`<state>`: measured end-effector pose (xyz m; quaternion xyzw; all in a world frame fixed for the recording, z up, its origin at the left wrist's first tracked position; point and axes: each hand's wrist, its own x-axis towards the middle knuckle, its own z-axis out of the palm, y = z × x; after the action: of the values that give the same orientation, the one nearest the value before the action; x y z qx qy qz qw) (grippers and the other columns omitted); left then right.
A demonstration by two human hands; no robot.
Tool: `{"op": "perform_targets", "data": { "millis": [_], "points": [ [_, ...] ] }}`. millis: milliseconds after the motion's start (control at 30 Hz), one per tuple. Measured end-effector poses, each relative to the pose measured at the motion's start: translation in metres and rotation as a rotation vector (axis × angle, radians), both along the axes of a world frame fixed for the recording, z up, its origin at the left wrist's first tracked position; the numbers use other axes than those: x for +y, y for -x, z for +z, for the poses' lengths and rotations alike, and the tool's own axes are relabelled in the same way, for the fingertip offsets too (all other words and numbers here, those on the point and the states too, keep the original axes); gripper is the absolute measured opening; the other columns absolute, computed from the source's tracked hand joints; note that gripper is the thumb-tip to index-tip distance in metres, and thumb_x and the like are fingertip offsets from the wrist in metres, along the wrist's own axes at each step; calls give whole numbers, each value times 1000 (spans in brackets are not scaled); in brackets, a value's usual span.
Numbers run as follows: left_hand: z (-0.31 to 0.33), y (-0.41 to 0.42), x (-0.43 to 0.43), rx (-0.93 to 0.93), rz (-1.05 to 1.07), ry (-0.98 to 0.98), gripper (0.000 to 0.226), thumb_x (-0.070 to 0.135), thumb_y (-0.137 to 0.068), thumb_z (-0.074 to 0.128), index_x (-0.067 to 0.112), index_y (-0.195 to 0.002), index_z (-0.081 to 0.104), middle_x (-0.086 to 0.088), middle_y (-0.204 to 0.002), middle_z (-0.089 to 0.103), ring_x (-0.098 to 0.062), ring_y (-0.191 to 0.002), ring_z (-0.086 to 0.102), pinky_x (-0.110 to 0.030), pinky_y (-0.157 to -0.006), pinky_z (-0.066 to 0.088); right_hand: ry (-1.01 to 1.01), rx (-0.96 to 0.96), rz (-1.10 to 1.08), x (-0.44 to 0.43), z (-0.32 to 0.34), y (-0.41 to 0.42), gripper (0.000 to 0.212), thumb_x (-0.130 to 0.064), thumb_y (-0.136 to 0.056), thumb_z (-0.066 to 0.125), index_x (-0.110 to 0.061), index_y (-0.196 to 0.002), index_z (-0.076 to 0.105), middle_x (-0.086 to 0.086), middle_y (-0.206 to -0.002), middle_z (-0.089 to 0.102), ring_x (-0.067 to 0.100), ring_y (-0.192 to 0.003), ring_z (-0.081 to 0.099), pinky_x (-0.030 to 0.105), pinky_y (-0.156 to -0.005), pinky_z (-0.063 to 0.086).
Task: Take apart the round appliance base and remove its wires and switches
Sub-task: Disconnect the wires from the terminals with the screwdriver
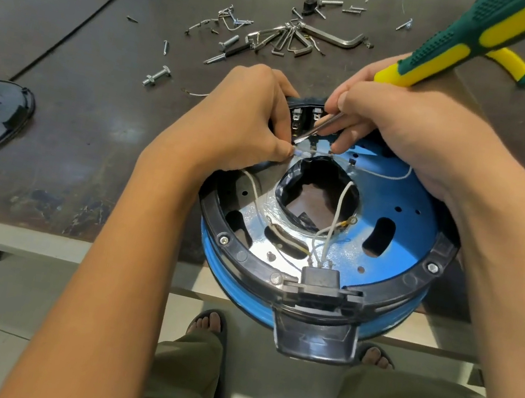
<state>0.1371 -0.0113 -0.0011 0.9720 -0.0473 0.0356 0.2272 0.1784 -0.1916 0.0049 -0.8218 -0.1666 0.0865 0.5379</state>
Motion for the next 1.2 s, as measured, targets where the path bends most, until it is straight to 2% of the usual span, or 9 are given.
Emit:
{"op": "perform_targets", "data": {
  "millis": [67, 133, 400, 533, 667, 767, 867, 1067, 1200],
  "points": [
    [1, 0, 0, 1, 8, -6, 9, 12, -75, 79, 19, -69, 78, 8, -108, 62, -4, -107, 55, -11, -68, 36, 19, -23, 5, 1, 0, 1, 17, -19, -86, 63, -6, -90, 74, 5, -77, 78, 24, -69, 77, 43, -83, 63],
    [1, 0, 0, -5, 19, -4, 11, 11, -74, 79, 20, -68, 77, 9, -104, 60, -5, -106, 57, 1, -64, 32, -21, -38, -23, 0, 1, 3, 15, -17, -88, 63, -7, -89, 73, 6, -77, 78, 26, -71, 77, 45, -85, 63],
    [1, -1, 1, 5, 18, 16, 14, 11, -75, 80, 23, -67, 76, 11, -108, 59, -6, -100, 58, 4, -66, 32, -93, -35, -66, -2, 3, 3, 13, -16, -83, 63, -7, -85, 73, 4, -74, 78, 29, -68, 76, 36, -74, 63],
    [1, -1, 1, 2, 18, 33, 15, 17, -75, 81, 28, -66, 75, 15, -113, 58, -5, -107, 55, -15, -76, 39, -98, -20, -76, -1, 2, 1, 18, -24, -71, 61, -11, -79, 71, 5, -74, 78, 28, -66, 76, 39, -77, 64],
    [1, -2, 2, -4, 17, 51, 17, 21, -75, 82, 32, -64, 73, 15, -119, 58, -2, -108, 52, -8, -76, 35, -116, -38, -90, -3, 0, 0, 23, -27, -69, 61, -10, -80, 72, 1, -73, 78, 25, -63, 75, 33, -68, 60],
    [1, -1, 2, -6, 5, 67, 13, 23, -75, 82, 29, -67, 75, 14, -123, 57, -2, -110, 52, -21, -84, 39, -119, -56, -111, -3, 0, 0, 23, -25, -74, 62, -8, -85, 72, 1, -73, 78, 24, -62, 75, 34, -69, 61],
    [1, -2, 3, -6, 3, 79, 10, 25, -76, 82, 28, -69, 75, 14, -123, 57, -3, -110, 52, -23, -86, 39, -129, -55, -137, -4, 3, 1, 15, -18, -81, 64, -7, -86, 72, 2, -72, 78, 24, -60, 74, 33, -66, 59],
    [-2, -6, 3, -7, 6, 4, 7, 25, -78, 81, 21, -74, 78, 9, -119, 58, -10, -104, 56, -29, -91, 46, -12, -177, -189, -10, 2, 4, 20, -34, -85, 63, -18, -80, 73, 3, -61, 73, 12, -50, 68, 23, -56, 46],
    [-3, -11, 4, -35, 9, 12, 7, 26, -79, 81, 19, -75, 79, 7, -116, 62, -7, -99, 57, -31, -92, 48, -186, -132, -227, -23, 0, -1, 34, -47, -86, 66, -15, -77, 72, 7, -65, 74, 23, -51, 67, 31, -59, 49]
  ]
}}
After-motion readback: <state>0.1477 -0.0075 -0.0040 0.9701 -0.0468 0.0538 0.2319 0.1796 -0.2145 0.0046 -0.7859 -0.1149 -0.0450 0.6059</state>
